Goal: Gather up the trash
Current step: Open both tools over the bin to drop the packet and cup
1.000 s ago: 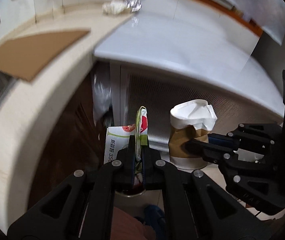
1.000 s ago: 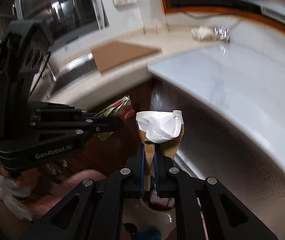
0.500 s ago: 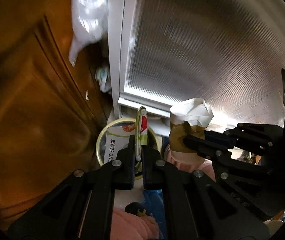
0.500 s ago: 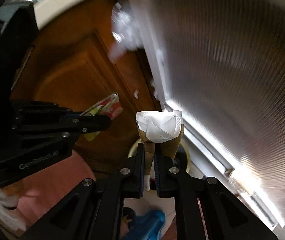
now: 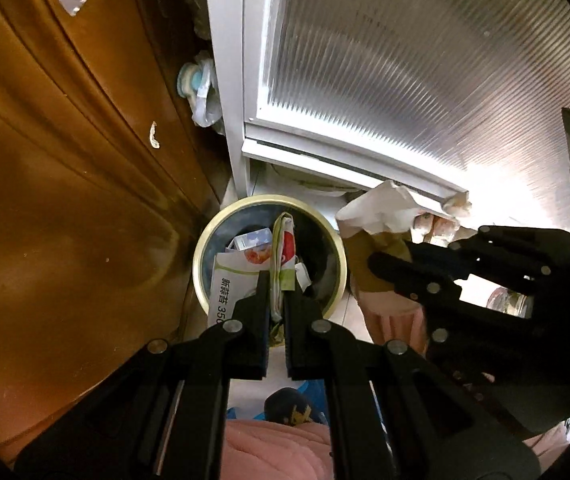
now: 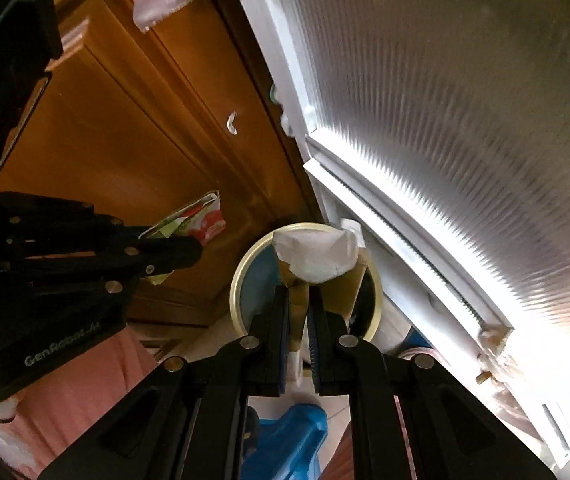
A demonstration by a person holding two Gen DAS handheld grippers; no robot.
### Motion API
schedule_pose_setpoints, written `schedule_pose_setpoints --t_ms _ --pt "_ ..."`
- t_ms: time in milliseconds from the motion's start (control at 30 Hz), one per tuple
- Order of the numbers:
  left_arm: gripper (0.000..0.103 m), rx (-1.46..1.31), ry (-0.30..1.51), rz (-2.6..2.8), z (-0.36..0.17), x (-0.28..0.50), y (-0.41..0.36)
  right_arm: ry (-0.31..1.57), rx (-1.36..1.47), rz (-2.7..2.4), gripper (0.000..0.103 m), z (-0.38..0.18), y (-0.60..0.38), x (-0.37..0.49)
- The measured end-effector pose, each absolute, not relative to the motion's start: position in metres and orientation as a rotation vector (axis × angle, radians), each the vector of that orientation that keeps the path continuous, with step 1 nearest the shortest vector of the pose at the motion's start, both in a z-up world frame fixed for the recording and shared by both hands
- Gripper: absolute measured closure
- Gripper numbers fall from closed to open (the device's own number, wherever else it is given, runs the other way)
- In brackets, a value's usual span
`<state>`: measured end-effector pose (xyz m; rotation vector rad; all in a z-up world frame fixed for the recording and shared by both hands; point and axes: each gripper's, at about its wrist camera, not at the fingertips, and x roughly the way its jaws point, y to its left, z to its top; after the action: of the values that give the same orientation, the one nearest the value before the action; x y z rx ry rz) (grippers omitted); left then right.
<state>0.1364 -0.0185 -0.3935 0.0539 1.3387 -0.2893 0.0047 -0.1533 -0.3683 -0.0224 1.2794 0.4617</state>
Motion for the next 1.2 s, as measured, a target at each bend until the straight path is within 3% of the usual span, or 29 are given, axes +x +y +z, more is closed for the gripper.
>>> schedule_pose_setpoints --t_ms 200,333,433,467,567,600,1200 --pt "0.1 0.069 1.358 -0.285 -0.401 0.143 -0.019 1.297 -0.027 0.471 0.089 -0.379 -0.152 0.011" --pt "0.099 0.069 1.372 -0.273 -0.402 0.144 -0.017 1.302 -0.024 0.48 0.076 -0.376 -0.133 0.042" --pt "0.092 0.068 1.378 -0.258 -0.403 0.145 -0.015 1.306 -0.011 0.48 0.069 -0.372 -0.132 0.046" --pt "0.085 0.07 1.377 -0.255 -0.403 0.145 -0.015 1.306 -0.008 0.479 0.068 -0.371 -0.132 0.046" --pt "0.052 0.071 1.367 -0.244 -0.399 0.146 -0.013 1.304 -0.014 0.478 0.067 -0.368 -0.13 0.047" --pt "0.049 0.07 1.36 -0.244 -0.397 0.146 -0.013 1.304 -0.02 0.48 0.067 -0.367 -0.129 0.046" --pt "0.049 0.054 1.268 -0.246 -0.332 0.126 -0.007 1.273 -0.04 0.457 0.067 -0.329 -0.127 0.032"
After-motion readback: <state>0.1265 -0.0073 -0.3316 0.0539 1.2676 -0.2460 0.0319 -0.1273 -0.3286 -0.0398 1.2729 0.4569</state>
